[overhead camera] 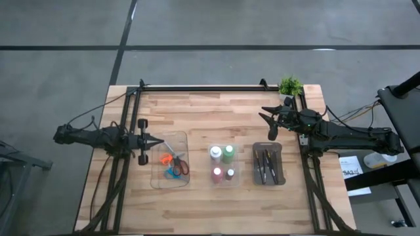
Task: Pick & Place Paint Supplies
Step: Return to Home Position
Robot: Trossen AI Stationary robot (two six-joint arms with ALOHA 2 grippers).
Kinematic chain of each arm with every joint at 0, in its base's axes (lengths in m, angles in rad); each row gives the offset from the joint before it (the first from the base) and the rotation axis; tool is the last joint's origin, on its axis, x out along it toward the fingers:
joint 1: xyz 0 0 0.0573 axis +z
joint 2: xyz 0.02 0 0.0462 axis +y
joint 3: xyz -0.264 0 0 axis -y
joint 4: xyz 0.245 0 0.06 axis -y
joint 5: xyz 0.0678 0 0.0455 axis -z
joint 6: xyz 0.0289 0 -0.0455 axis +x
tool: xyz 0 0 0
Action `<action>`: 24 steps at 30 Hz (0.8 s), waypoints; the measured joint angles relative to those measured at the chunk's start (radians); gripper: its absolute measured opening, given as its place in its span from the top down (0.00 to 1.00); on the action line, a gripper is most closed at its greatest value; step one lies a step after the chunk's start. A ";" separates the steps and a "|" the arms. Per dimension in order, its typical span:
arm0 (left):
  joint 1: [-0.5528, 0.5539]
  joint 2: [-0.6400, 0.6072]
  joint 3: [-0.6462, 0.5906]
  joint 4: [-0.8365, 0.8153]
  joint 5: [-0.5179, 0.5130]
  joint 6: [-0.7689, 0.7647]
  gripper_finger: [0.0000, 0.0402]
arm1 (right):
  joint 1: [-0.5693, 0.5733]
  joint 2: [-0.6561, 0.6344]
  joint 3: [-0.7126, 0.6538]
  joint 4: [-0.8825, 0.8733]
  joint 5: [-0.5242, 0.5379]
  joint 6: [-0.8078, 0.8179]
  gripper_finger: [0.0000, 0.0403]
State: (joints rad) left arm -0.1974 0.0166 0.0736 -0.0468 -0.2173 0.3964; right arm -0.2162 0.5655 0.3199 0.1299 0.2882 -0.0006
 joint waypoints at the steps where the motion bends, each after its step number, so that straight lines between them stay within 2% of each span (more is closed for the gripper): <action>1: 0.000 0.000 -0.001 -0.002 0.000 -0.027 1.00 | 0.000 0.000 0.000 0.000 0.000 0.000 0.67; 11: 0.000 0.000 -0.001 0.084 0.044 -0.033 1.00 | 0.000 0.000 0.000 0.000 0.000 0.000 0.67; 18: 0.000 -0.002 -0.022 0.088 0.076 -0.027 1.00 | 0.000 0.000 0.000 0.000 0.000 0.000 0.67; 24: 0.000 -0.009 -0.069 0.192 0.076 -0.063 1.00 | 0.000 0.001 0.000 0.000 0.000 0.000 0.67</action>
State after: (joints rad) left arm -0.1974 0.0078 0.0041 0.1450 -0.1417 0.3330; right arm -0.2162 0.5664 0.3199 0.1303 0.2886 -0.0006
